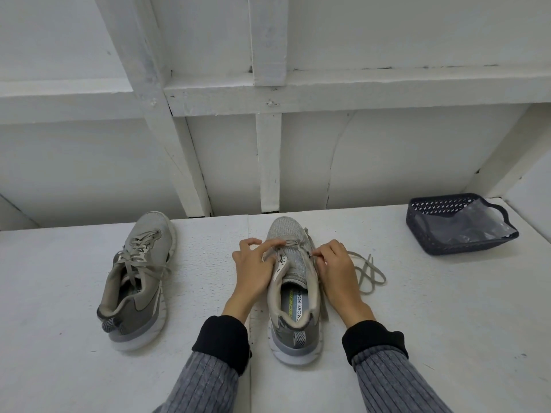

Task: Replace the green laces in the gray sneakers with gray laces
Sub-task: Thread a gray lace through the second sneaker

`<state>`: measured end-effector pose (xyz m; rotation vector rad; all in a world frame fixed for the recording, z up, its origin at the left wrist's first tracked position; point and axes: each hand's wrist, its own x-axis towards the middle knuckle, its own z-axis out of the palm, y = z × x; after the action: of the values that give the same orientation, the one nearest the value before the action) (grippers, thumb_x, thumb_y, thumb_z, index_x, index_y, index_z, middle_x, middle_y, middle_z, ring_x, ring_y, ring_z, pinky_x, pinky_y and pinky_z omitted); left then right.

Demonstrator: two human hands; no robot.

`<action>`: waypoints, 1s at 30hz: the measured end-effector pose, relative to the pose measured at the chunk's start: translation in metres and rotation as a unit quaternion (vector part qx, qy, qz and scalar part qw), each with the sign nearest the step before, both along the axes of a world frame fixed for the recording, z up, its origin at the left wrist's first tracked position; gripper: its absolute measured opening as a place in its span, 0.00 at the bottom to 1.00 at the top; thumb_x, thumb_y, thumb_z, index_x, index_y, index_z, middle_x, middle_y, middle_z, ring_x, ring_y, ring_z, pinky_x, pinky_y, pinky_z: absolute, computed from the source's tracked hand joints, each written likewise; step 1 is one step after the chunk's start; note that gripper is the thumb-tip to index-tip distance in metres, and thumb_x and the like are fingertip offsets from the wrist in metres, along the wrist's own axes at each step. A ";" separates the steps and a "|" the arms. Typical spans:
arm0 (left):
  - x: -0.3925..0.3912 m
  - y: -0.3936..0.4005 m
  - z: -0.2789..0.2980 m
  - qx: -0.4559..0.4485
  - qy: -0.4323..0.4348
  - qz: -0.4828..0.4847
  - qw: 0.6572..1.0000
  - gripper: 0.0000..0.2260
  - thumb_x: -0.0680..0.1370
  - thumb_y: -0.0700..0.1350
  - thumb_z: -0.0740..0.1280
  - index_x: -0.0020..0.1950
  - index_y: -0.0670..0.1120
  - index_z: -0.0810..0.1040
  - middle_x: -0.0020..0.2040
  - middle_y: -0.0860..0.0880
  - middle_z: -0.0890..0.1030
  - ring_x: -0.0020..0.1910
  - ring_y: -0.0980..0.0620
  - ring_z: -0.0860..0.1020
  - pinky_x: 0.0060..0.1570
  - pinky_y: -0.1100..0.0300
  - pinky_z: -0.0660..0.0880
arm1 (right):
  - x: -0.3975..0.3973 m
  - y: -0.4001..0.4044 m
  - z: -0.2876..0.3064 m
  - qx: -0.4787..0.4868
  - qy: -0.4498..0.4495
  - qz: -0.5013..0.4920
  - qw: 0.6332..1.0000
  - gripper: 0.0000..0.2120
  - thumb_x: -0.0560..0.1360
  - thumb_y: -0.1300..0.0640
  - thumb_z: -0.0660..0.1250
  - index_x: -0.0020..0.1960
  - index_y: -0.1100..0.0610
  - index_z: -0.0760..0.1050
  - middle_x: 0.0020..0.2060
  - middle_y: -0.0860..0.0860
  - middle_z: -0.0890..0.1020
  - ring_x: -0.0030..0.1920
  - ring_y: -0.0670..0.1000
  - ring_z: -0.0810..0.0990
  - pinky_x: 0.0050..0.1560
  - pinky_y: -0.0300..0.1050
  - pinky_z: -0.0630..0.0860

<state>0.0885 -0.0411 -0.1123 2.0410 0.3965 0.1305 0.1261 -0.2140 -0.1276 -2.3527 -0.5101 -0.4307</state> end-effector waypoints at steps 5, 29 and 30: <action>0.005 0.008 0.001 0.128 -0.024 -0.042 0.991 0.17 0.80 0.41 0.61 0.51 0.63 0.82 0.60 0.55 0.64 0.56 0.54 0.56 0.59 0.66 0.53 | 0.003 0.006 0.003 0.008 0.087 -0.030 0.996 0.08 0.73 0.70 0.64 0.41 0.59 0.75 0.41 0.51 0.72 0.37 0.51 0.72 0.36 0.47 0.73; 0.039 0.017 0.029 0.005 -0.118 -0.149 0.982 0.13 0.84 0.49 0.58 0.63 0.65 0.74 0.63 0.54 0.73 0.62 0.68 0.62 0.64 0.60 0.60 | 0.027 0.029 0.059 0.250 0.239 0.072 0.935 0.06 0.81 0.58 0.61 0.48 0.55 0.76 0.40 0.45 0.79 0.43 0.43 0.76 0.46 0.39 0.73; 0.039 0.018 0.031 0.005 -0.120 -0.156 0.980 0.13 0.84 0.50 0.58 0.64 0.64 0.74 0.63 0.54 0.73 0.63 0.67 0.62 0.66 0.58 0.60 | 0.026 0.028 0.064 0.248 0.237 0.080 0.936 0.07 0.81 0.57 0.60 0.48 0.56 0.76 0.39 0.45 0.78 0.42 0.42 0.76 0.45 0.38 0.73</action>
<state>0.1278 -0.0229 -0.0817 2.0401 -0.0766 0.1842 0.1517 -0.1857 -0.0638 -1.8184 -0.3101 0.0880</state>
